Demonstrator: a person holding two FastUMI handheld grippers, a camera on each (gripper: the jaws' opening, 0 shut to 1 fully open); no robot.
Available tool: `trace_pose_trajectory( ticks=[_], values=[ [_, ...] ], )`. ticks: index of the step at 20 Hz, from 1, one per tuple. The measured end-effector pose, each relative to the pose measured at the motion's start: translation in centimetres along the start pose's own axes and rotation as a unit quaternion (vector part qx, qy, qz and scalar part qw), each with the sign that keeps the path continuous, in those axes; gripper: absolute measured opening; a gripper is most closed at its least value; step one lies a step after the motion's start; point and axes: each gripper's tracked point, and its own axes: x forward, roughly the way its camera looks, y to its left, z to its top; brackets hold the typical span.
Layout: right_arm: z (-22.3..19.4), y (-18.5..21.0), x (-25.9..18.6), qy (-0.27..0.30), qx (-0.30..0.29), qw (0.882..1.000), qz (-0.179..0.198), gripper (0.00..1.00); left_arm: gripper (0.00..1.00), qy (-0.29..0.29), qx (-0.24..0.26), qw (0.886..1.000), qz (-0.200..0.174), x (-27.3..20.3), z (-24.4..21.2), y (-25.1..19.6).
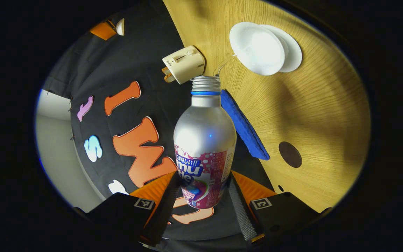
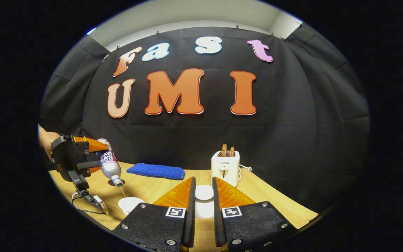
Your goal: Open the teacup lid with one hand, grasp the water bottle and pour water into the teacup with the other hand; after pouring, place the water bottle on the coaster and then close the teacup lid.
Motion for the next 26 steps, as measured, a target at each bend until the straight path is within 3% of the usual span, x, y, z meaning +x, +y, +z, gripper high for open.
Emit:
trace_pose_trajectory(
  ticks=[17, 19, 26],
  values=[
    [-0.4, 0.1, 0.0, 0.004, 0.001, 1.000, 0.003, 0.23, 0.87, -0.013, 0.064, 0.997, 0.027, 0.6, 0.9, 1.2],
    [-0.5, 0.1, 0.0, 0.005, 0.004, 1.000, 0.003, 0.23, 0.83, -0.014, 0.071, 0.997, 0.030, 0.3, 1.2, 1.2],
    [-1.1, 0.9, 0.4, 0.018, -0.004, 1.000, 0.010, 0.23, 0.82, -0.025, 0.067, 0.997, 0.034, 0.1, 2.2, 0.5]
  ],
)
